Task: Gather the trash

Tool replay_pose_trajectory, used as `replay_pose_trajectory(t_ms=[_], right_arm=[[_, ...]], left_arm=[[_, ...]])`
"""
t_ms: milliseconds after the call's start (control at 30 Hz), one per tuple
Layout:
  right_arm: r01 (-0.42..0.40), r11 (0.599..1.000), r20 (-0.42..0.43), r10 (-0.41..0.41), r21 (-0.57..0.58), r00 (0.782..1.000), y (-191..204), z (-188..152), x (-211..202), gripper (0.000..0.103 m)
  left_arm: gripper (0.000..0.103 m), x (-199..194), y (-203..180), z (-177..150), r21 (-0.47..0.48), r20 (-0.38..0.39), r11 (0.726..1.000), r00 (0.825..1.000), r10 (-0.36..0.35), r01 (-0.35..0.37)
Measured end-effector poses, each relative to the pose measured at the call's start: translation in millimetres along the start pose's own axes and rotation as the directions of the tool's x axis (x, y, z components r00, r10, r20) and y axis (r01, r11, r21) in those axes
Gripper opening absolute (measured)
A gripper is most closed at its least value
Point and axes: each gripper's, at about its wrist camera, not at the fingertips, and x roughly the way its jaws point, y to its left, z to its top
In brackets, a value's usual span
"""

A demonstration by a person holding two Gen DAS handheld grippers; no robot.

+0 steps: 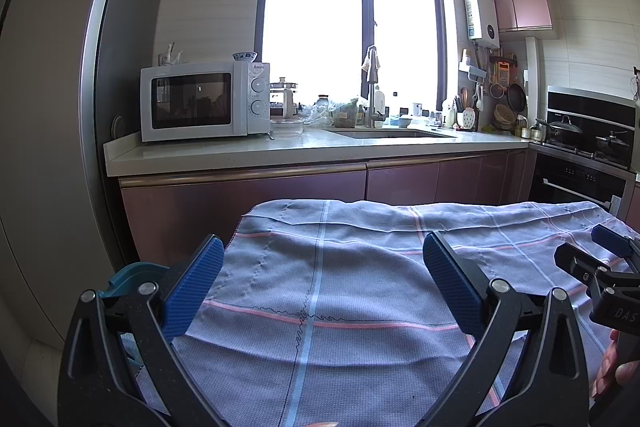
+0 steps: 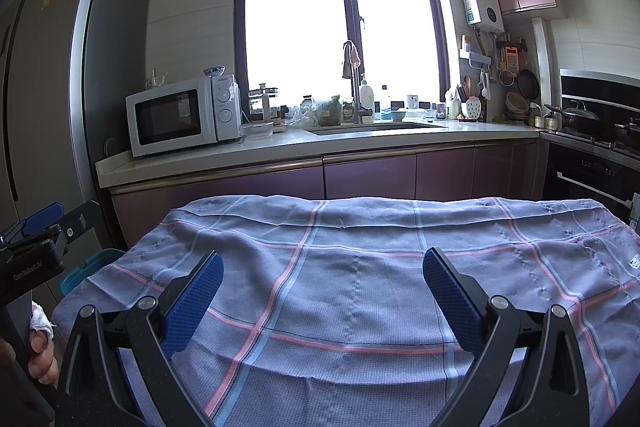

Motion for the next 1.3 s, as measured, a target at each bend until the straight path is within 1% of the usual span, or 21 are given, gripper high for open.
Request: replay_pose_trajectory(t_ms=[1300], right_arm=[[0.002, 1.0, 0.0, -0.002, 0.008, 1.0, -2.8, -0.5, -0.1, 0.097]], left_arm=[[0.098, 1.9, -4.5, -3.0, -0.001, -0.007, 1.0, 1.0, -0.002, 0.002]])
